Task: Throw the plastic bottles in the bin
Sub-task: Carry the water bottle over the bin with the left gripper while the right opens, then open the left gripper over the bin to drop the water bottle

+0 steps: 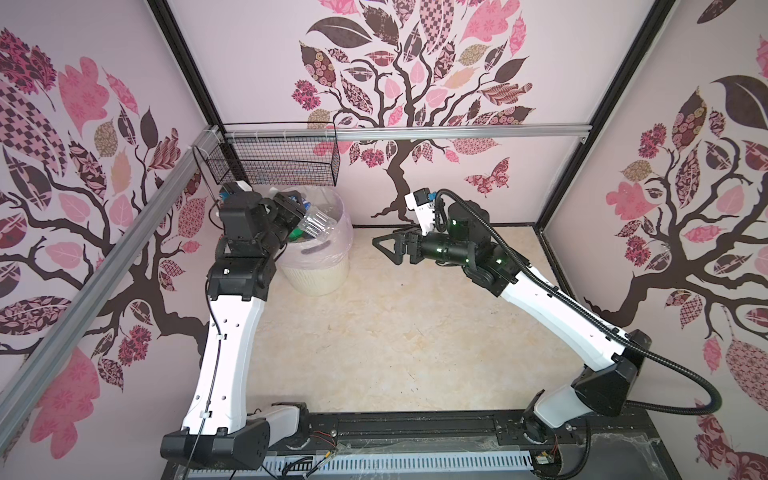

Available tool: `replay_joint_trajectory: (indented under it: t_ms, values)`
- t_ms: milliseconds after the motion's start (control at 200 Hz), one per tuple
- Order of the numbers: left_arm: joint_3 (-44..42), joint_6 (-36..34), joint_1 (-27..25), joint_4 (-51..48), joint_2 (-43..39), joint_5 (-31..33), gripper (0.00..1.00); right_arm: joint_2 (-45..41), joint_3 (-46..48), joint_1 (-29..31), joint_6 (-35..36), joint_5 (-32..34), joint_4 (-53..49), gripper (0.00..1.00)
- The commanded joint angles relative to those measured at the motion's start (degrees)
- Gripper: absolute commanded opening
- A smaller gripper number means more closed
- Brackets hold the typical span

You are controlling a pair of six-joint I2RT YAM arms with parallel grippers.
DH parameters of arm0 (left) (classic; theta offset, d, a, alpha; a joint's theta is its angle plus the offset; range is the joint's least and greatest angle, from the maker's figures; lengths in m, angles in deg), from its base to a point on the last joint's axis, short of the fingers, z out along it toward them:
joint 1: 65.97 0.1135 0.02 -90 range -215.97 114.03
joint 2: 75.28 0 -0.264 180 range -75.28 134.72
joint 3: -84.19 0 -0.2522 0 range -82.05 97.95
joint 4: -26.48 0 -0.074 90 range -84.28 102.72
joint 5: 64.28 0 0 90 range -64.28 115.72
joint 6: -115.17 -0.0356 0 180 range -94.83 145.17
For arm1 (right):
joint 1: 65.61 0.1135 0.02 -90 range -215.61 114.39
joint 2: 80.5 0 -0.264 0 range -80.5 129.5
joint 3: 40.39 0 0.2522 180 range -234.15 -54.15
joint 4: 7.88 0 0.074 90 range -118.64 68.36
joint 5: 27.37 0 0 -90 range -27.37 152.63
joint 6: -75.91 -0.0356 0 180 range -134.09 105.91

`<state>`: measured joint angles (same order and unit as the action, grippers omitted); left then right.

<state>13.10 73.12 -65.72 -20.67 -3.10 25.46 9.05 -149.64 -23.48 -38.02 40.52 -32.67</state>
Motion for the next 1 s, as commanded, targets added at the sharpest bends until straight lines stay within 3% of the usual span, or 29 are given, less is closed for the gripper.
replay_joint_trajectory:
  t_ms: [0,250,300,380,420,465,505,770,995]
  values:
    - [6.3,1.1,3.2,1.4,1.3,-1.7,0.47,2.1,-2.6,0.1,-1.0,0.5,-0.8,0.99]
    - [9.7,6.7,10.2,5.4,10.5,-4.9,0.49,2.6,-0.7,0.1,-1.1,0.6,-0.1,1.0]
    - [12.1,9.0,11.4,5.1,15.2,-7.8,0.56,2.6,-0.2,0.1,-1.3,0.6,0.0,1.0]
    - [21.3,13.1,13.3,0.9,24.2,-17.2,0.78,2.5,0.8,0.1,-2.1,0.1,0.4,1.0]
    - [27.8,12.9,13.6,-4.1,28.0,-21.8,0.86,2.2,1.5,0.1,-2.3,-0.1,0.6,1.0]
    - [33.4,10.3,13.1,-9.7,29.7,-22.1,0.93,1.9,2.4,0.1,-2.4,-0.2,0.8,1.0]
    - [34.5,8.2,12.4,-10.5,28.5,-20.8,0.97,1.4,3.4,0.1,-2.4,-0.2,1.1,0.99]
    - [18.6,5.7,11.7,-3.3,8.3,-18.2,0.97,0.8,7.1,0.7,-3.6,-1.1,2.8,0.99]
    - [8.8,3.7,9.8,-1.9,0.5,-18.3,0.97,-0.3,7.8,1.1,-3.8,-0.8,2.5,1.0]
